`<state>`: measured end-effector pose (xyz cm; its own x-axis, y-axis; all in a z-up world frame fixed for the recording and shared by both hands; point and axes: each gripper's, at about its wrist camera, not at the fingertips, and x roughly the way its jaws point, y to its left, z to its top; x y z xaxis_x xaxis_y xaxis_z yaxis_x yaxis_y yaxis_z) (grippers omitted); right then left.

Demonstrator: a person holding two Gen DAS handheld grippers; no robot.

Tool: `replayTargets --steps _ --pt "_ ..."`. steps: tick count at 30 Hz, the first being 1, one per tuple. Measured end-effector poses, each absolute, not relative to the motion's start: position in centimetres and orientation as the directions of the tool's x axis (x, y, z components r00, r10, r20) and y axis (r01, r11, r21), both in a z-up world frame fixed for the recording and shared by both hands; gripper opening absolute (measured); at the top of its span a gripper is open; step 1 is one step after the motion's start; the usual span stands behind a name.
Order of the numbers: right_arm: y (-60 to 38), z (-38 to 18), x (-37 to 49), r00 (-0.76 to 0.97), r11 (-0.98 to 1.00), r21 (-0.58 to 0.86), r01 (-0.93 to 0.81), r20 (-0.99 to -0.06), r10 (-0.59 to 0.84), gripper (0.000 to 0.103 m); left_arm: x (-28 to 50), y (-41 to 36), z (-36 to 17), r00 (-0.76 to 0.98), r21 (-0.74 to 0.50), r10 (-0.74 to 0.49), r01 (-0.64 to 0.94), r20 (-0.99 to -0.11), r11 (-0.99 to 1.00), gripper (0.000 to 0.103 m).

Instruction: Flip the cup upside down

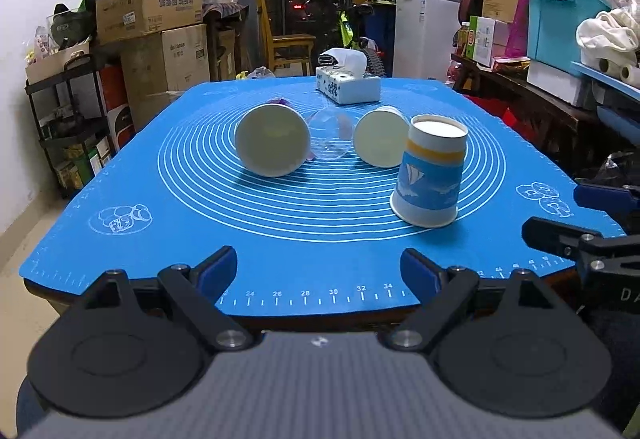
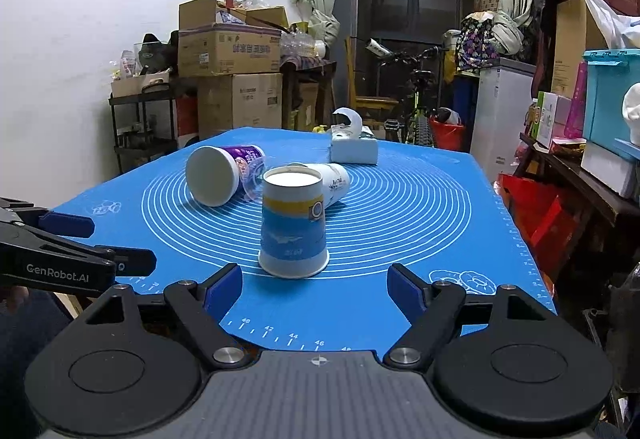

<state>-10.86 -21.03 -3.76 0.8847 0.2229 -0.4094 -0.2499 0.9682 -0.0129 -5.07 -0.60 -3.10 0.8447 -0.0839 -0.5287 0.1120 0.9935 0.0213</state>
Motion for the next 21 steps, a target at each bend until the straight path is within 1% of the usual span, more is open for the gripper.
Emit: replayTargets --steps 6,21 --pt "-20.93 -3.47 -11.03 0.886 0.968 -0.012 -0.25 -0.406 0.224 0.082 -5.14 -0.76 -3.1 0.837 0.008 -0.104 0.129 -0.538 0.992 0.088" --pt "-20.78 -3.2 -11.09 0.887 0.969 -0.015 -0.246 -0.406 0.219 0.082 -5.42 -0.89 -3.18 0.831 0.003 -0.111 0.134 -0.545 0.991 0.088"
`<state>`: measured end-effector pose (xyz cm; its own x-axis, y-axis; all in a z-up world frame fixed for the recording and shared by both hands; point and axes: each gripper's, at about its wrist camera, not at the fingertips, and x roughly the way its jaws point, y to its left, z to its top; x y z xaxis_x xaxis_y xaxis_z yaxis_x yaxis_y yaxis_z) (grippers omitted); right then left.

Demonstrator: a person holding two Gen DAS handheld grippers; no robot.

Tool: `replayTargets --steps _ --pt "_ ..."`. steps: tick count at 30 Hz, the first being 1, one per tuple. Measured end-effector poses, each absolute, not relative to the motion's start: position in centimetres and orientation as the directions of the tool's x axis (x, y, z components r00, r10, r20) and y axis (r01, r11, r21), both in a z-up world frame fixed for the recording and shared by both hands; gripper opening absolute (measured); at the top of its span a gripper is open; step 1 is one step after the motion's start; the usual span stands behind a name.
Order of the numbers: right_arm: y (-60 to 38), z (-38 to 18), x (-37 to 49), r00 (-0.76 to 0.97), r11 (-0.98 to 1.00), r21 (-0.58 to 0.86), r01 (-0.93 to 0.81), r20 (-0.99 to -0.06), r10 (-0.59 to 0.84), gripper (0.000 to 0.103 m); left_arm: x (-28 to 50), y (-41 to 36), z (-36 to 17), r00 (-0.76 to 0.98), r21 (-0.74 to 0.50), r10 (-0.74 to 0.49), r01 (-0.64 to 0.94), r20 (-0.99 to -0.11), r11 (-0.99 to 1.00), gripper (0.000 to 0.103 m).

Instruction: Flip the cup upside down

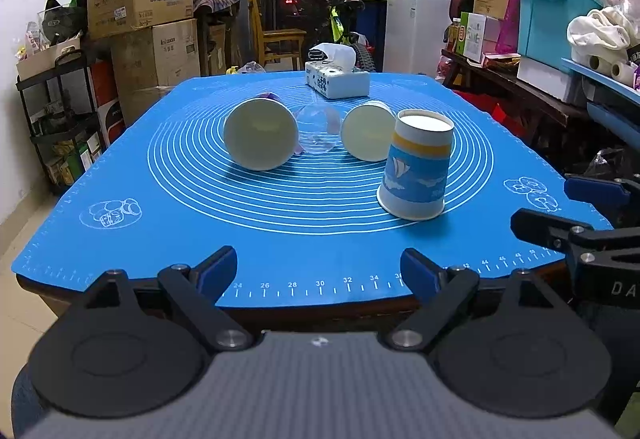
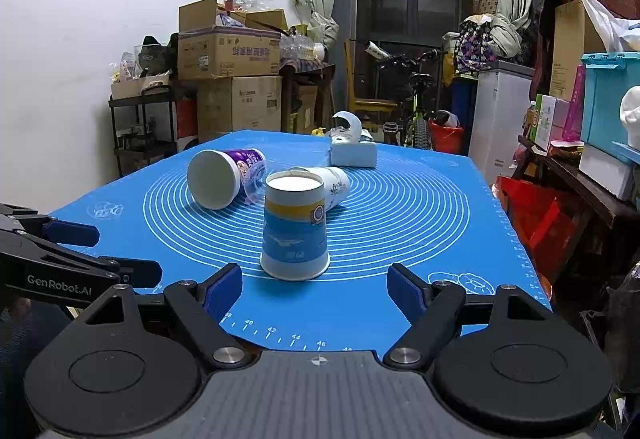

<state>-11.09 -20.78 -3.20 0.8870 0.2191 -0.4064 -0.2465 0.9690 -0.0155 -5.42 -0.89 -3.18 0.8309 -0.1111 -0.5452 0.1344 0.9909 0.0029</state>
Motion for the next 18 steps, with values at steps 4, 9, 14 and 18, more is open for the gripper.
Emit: replayTargets --steps 4,9,14,18 --pt "-20.77 -3.29 -11.12 0.886 0.969 -0.015 -0.248 -0.407 0.221 0.082 -5.43 -0.87 -3.16 0.832 0.005 -0.108 0.132 -0.544 0.991 0.088" --pt "-20.84 -3.33 -11.07 0.884 0.968 -0.011 -0.251 -0.41 0.224 0.082 -5.49 -0.82 -3.07 0.833 0.002 -0.107 0.129 -0.543 0.992 0.088" --pt "-20.85 -3.36 -11.05 0.883 0.967 -0.011 -0.253 -0.412 0.226 0.082 -5.68 -0.77 -2.96 0.838 0.009 -0.104 0.129 -0.536 0.992 0.088" --pt "-20.89 -3.38 -11.06 0.883 0.967 -0.011 -0.253 -0.412 0.227 0.082 -5.69 -0.76 -3.07 0.834 0.007 -0.105 0.13 -0.541 0.992 0.088"
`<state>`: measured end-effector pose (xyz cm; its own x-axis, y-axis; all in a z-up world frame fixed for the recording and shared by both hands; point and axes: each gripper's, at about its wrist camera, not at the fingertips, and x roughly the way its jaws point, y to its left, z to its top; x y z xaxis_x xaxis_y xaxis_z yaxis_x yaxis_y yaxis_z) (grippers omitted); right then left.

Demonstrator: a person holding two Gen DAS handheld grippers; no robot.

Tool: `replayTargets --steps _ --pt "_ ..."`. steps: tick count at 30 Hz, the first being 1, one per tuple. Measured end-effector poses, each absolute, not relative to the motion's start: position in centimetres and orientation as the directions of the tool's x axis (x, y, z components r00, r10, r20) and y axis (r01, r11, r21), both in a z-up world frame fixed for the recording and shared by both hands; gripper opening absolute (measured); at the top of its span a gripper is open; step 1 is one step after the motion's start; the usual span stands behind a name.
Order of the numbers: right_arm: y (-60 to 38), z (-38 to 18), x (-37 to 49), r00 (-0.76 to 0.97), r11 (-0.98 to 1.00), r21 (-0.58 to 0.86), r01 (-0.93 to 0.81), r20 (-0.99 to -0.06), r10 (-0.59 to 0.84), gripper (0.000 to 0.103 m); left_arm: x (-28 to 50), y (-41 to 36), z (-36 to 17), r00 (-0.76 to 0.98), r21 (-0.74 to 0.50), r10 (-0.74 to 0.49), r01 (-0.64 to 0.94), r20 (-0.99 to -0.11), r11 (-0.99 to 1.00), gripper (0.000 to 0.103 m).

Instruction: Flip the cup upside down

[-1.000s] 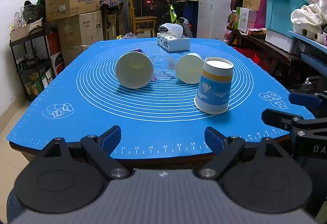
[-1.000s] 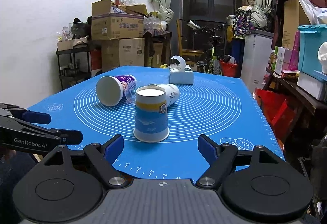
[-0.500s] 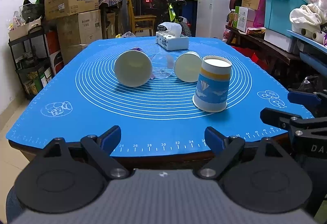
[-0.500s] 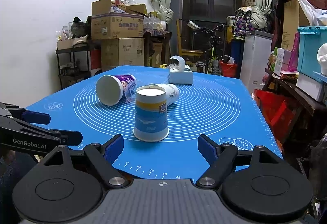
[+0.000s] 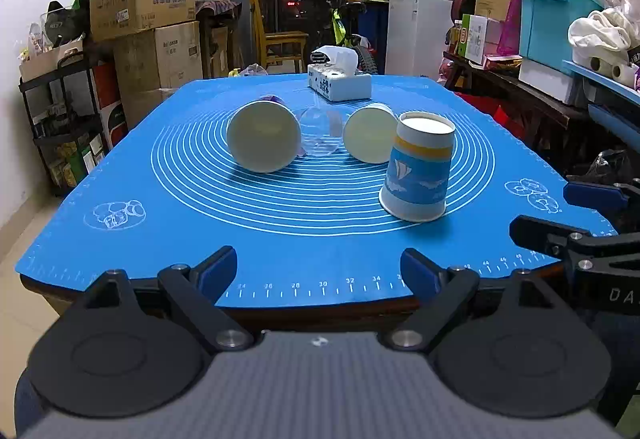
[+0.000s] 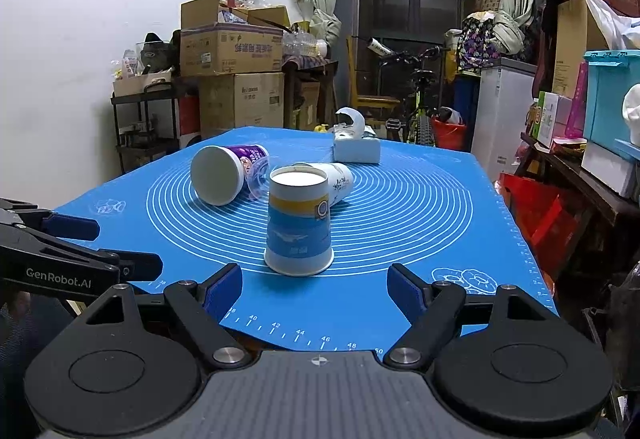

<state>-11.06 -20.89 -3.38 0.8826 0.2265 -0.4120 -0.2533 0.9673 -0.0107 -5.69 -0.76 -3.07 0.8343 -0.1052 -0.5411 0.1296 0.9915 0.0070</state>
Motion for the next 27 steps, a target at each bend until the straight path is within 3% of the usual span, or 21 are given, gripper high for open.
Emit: replayTargets --steps 27 --pt "-20.84 -3.42 -11.09 0.883 0.967 -0.011 -0.253 -0.411 0.226 0.082 -6.02 -0.86 -2.61 0.845 0.027 -0.106 0.141 -0.525 0.99 0.088"
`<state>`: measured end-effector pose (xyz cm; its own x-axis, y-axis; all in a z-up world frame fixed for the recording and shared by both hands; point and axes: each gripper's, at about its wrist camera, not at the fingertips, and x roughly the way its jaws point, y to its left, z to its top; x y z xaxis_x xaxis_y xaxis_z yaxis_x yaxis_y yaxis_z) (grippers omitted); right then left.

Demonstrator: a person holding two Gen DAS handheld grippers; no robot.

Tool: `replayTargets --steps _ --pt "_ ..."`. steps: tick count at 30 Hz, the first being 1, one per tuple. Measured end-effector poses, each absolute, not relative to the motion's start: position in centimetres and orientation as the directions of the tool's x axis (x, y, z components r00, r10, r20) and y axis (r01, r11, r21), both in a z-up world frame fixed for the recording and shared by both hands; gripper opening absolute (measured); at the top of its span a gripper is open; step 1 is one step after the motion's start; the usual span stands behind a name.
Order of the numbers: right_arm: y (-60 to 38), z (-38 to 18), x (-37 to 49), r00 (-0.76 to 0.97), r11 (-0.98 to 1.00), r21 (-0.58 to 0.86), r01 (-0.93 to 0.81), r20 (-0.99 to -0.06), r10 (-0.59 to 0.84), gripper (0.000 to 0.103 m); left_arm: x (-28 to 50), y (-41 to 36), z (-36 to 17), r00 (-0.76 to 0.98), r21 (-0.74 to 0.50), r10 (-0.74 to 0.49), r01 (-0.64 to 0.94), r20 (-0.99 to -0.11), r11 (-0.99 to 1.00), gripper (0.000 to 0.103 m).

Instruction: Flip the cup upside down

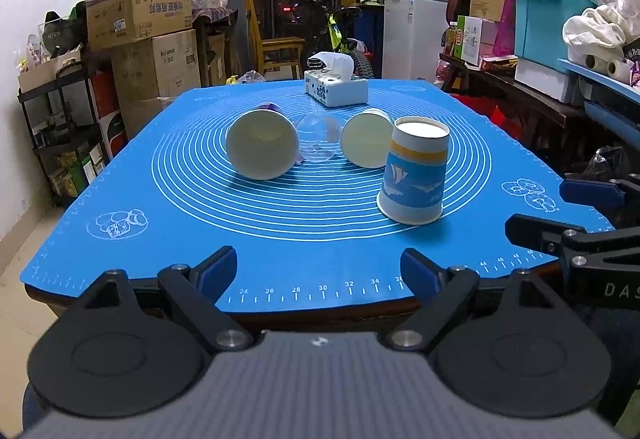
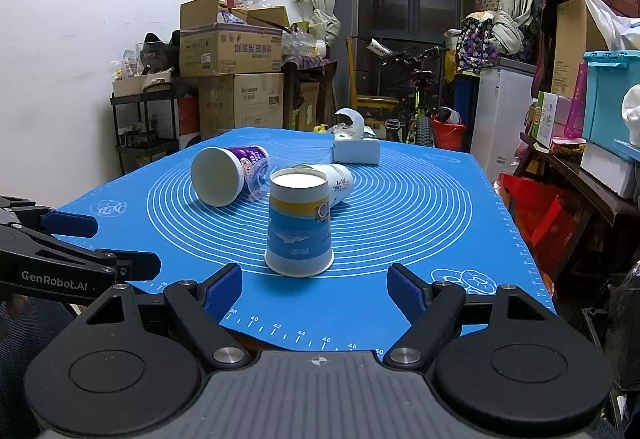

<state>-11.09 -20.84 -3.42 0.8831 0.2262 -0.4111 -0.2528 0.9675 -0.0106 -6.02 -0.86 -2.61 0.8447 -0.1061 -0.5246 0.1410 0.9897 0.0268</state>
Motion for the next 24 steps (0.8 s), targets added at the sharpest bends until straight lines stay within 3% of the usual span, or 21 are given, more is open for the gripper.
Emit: replayTargets --steps 24 --pt "-20.86 -3.42 -11.03 0.884 0.968 -0.009 -0.25 -0.411 0.224 0.082 -5.99 -0.64 -2.52 0.846 0.027 -0.101 0.134 -0.523 0.991 0.088"
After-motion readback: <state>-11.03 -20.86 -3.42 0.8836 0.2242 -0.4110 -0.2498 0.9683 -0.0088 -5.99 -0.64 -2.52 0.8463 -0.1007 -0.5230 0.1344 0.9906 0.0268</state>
